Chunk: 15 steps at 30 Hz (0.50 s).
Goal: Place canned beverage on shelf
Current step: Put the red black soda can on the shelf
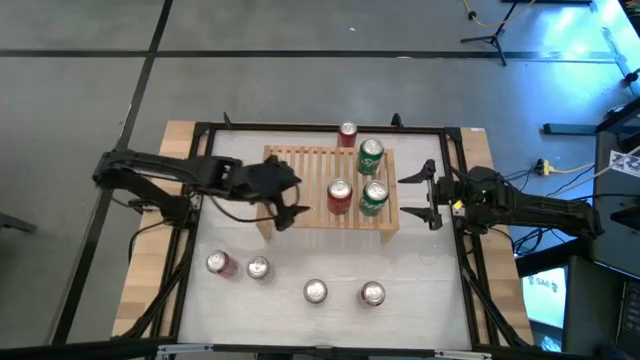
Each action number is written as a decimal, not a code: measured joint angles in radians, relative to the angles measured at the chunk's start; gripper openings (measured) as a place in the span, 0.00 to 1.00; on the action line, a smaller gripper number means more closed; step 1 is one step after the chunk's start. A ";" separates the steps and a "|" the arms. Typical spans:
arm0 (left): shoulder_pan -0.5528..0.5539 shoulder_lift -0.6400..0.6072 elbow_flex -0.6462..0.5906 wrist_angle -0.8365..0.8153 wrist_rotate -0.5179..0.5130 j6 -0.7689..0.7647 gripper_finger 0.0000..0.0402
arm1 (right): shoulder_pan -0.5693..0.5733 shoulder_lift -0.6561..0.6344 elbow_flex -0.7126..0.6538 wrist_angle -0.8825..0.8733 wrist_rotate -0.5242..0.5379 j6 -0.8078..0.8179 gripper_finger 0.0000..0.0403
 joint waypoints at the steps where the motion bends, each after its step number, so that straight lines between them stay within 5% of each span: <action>1: -0.004 -0.025 0.000 -0.007 -0.011 0.017 0.93 | 0.000 0.000 0.000 0.001 0.000 0.000 0.88; 7: -0.030 -0.194 -0.011 -0.089 -0.185 0.147 0.93 | 0.000 0.000 0.019 0.008 0.084 0.001 0.88; 15: -0.017 -0.437 -0.245 -0.033 -0.192 0.128 0.93 | -0.027 0.096 0.236 -0.172 0.285 -0.090 0.88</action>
